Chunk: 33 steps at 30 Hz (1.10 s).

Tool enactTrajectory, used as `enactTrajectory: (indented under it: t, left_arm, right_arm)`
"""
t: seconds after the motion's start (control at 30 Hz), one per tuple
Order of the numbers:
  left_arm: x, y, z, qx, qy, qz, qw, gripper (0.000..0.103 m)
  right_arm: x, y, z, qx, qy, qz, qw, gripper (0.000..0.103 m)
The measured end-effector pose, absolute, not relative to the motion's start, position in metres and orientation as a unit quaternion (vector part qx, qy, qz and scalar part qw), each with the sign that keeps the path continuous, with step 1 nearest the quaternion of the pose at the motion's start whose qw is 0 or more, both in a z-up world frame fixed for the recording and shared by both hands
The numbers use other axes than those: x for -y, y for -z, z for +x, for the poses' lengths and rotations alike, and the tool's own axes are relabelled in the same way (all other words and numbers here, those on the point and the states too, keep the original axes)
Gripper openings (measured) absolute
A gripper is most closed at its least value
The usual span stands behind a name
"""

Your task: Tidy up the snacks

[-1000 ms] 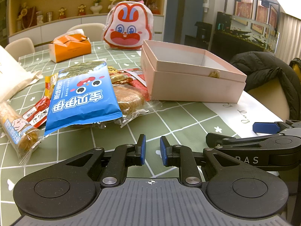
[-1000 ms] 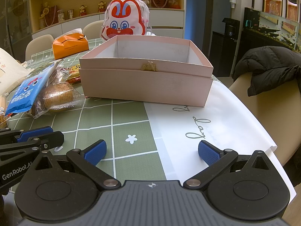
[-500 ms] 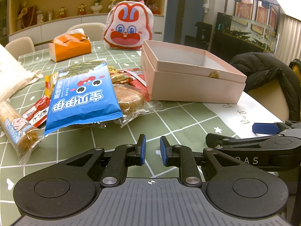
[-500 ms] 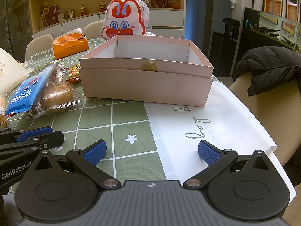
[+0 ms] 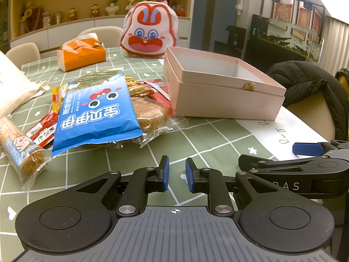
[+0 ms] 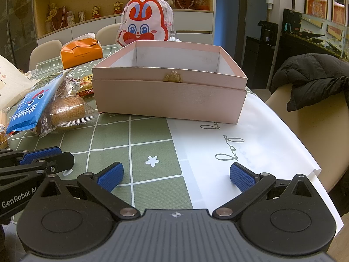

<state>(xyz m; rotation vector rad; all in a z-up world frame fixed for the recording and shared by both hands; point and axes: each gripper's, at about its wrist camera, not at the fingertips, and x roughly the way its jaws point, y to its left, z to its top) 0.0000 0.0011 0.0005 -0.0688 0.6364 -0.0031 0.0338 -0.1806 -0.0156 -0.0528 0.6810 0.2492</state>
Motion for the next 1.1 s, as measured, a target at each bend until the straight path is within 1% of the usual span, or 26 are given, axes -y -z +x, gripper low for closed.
enactTrajectory:
  t: [1.1]
  left_arm:
    - [0.0015, -0.0004, -0.0017, -0.312, -0.005, -0.031, 0.949, 0.023]
  right_arm:
    - [0.1811, 0.0158, 0.0335, -0.333, -0.122, -0.026, 0.935, 0.103]
